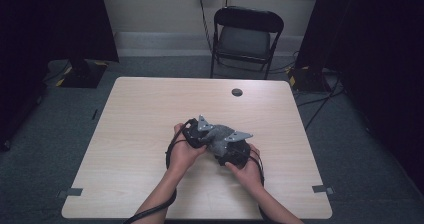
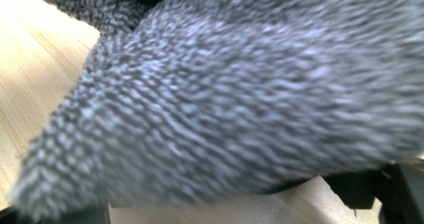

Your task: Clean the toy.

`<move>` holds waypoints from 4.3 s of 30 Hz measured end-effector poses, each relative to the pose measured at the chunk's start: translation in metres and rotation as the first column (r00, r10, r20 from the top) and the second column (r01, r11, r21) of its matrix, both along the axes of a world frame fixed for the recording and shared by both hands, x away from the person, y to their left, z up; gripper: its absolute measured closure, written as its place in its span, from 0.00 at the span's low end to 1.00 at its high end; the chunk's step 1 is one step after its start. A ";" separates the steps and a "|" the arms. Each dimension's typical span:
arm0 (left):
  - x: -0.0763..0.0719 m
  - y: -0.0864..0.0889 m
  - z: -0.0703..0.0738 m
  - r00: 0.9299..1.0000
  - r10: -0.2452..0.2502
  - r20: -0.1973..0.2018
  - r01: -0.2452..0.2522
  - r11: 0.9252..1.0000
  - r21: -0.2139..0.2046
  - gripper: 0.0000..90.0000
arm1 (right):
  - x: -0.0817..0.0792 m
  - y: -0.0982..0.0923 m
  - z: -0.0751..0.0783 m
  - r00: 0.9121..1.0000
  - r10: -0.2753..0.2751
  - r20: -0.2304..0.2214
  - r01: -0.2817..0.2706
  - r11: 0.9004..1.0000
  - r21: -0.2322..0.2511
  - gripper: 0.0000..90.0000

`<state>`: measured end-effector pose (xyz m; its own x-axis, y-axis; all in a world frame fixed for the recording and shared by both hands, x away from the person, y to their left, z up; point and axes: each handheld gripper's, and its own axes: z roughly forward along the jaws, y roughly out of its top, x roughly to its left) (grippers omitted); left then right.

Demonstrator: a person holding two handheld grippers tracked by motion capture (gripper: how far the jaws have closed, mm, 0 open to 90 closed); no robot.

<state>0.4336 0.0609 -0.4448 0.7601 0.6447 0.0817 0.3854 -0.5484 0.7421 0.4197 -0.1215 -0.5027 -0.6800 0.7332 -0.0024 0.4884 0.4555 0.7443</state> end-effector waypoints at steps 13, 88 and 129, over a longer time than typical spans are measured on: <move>0.000 -0.011 -0.011 1.000 -0.023 -0.015 0.023 1.000 0.008 0.80 | 0.000 0.000 0.000 1.000 0.000 0.000 0.000 1.000 0.000 0.26; 0.065 0.038 -0.024 0.974 0.222 -0.033 -0.220 0.974 0.057 0.80 | 0.000 0.000 0.000 1.000 0.001 0.001 -0.001 1.000 0.000 0.27; 0.042 0.092 -0.001 0.959 0.283 0.002 -0.283 0.959 0.001 0.80 | 0.000 0.000 0.000 1.000 0.001 0.001 -0.001 1.000 0.001 0.27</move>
